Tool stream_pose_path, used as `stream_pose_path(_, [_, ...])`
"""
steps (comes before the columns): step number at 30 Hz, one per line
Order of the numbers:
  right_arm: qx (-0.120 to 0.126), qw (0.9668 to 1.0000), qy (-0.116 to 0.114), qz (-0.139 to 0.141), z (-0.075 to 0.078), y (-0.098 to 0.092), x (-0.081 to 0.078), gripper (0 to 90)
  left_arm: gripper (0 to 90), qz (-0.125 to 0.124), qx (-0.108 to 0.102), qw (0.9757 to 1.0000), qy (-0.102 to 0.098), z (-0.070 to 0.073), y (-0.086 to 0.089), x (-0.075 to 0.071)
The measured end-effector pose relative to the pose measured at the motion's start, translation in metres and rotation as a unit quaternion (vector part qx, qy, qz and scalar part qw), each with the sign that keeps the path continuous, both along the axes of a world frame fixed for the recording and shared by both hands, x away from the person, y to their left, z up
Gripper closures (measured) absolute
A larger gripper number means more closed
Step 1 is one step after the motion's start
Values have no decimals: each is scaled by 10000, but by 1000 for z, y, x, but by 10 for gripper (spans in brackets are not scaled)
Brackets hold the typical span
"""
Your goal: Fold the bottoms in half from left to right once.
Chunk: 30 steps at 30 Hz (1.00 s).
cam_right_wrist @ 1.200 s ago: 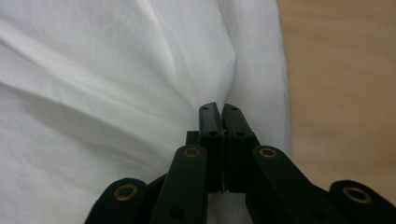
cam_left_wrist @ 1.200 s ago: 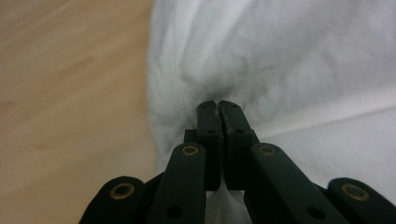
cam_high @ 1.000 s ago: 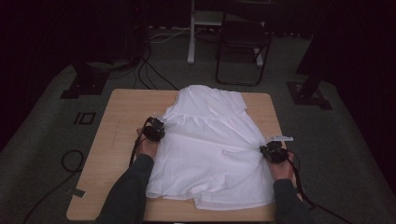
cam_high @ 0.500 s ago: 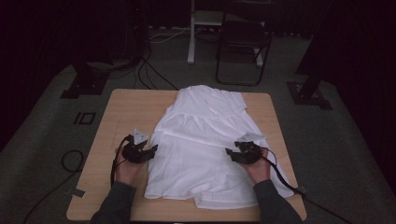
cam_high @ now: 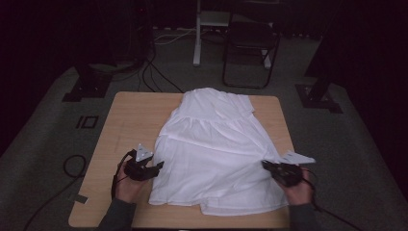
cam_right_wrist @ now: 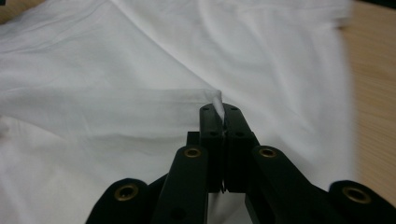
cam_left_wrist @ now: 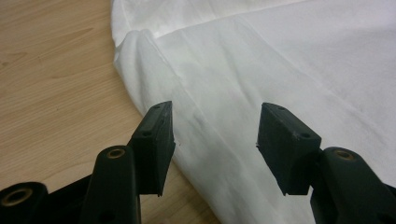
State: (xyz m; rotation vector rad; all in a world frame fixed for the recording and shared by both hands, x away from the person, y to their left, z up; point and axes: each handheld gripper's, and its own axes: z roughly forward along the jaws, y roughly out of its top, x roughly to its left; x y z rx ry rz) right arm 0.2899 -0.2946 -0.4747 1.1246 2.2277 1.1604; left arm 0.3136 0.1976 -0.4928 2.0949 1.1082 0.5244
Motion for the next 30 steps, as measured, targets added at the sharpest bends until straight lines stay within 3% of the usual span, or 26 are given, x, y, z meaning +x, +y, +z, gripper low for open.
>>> stream_pose_path(1, [47,9999,-99,-78,2,-16,-11,883,463,0,-18,10000,2,0,0,0])
stream_pose_path(2, [47,9999,-99,-78,2,-16,-11,883,463,0,-18,10000,2,0,0,0])
stream_pose_path(3, [232,9995,-166,-131,2,-48,-35,882,463,11,-25,10000,-4,0,0,0])
stream_pose_path(5, [305,9992,-174,-193,-3,-68,-52,883,463,6,-31,10000,9,0,0,1])
stream_pose_path(7, [318,9991,46,-291,-17,-84,-70,885,463,-1,-40,10000,24,0,0,2])
stream_pose_path(10, [166,9985,380,-344,-39,-95,-81,862,461,-2,-29,10000,49,-2,0,4])
stream_pose_path(12, [98,9969,543,-555,-47,-100,-83,650,454,18,-63,10000,52,-2,0,6])
stream_pose_path(15, [295,9954,378,-831,-41,-108,-80,537,431,89,-24,10000,17,-3,0,15])
stream_pose_path(18, [407,9948,96,-934,-26,-107,-66,495,395,118,54,9999,-59,2,-3,31])
stream_pose_path(21, [468,9949,-36,-896,-17,-95,-38,475,379,140,104,9998,-43,7,-10,56])
stream_pose_path(22, [468,9949,-36,-896,-17,-95,-38,475,377,140,104,9998,-43,7,-10,56])
stream_pose_path(23, [469,9945,-14,-938,-17,-83,-9,478,376,238,68,9997,39,6,-14,80])
stream_pose_path(24, [429,9943,16,-977,-19,-77,5,481,376,271,35,9996,82,4,-14,88])
stream_pose_path(25, [429,9943,16,-977,-19,-77,5,481,376,271,35,9996,82,4,-14,88])
stream_pose_path(26, [394,9942,56,-1002,-20,-72,16,483,376,450,-31,9989,148,-1,-13,105])
stream_pose_path(27, [290,9941,168,-1035,-24,-60,40,486,377,554,-120,9981,235,-3,-12,114])
stream_pose_path(29, [219,9950,210,-951,-27,-45,65,487,385,699,-363,9960,409,-10,-11,129])
stream_pose_path(30, [193,9952,247,-925,-28,-38,77,488,387,713,-379,9955,485,-13,-11,134])
